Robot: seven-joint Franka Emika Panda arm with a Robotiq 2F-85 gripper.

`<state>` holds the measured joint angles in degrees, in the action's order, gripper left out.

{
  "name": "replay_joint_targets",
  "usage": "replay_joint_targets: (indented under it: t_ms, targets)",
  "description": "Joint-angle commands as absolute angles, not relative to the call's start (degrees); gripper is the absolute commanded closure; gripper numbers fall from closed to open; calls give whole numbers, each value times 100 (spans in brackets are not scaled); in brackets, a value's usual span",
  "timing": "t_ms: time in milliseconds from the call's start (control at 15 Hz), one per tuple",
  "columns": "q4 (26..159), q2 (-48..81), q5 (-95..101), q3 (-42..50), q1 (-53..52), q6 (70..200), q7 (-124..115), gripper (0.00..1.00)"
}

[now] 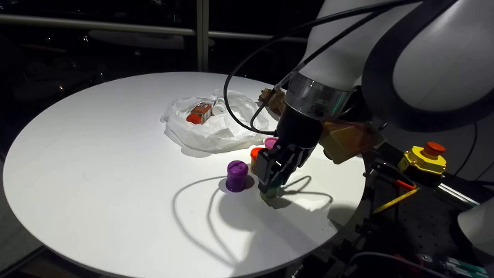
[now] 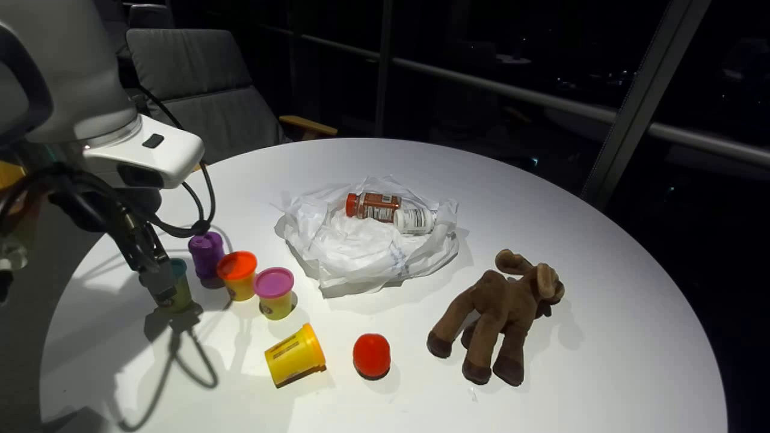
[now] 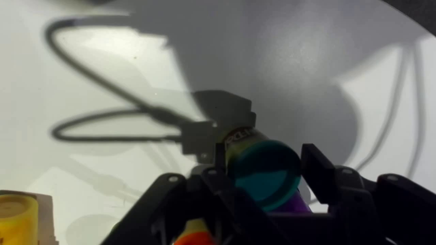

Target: Pick up all the objects from the plastic and put them on the table

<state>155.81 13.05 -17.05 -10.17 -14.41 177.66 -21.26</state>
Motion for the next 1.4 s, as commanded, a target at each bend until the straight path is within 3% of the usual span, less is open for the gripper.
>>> replay_joint_targets:
  t_ms: [0,133,467,733,1333]
  targets:
    - [15609,836,-1762,-1165,-1222,17667,-2092,8]
    - [15643,342,-1709,-1101,-1163,17378,-2059,0]
    - [14851,-38,-1209,-666,-850,16056,-2134,0]
    - [13660,800,-774,-411,-543,15387,-2240,0]
    - [11356,2806,-209,524,-675,15332,-3093,0]
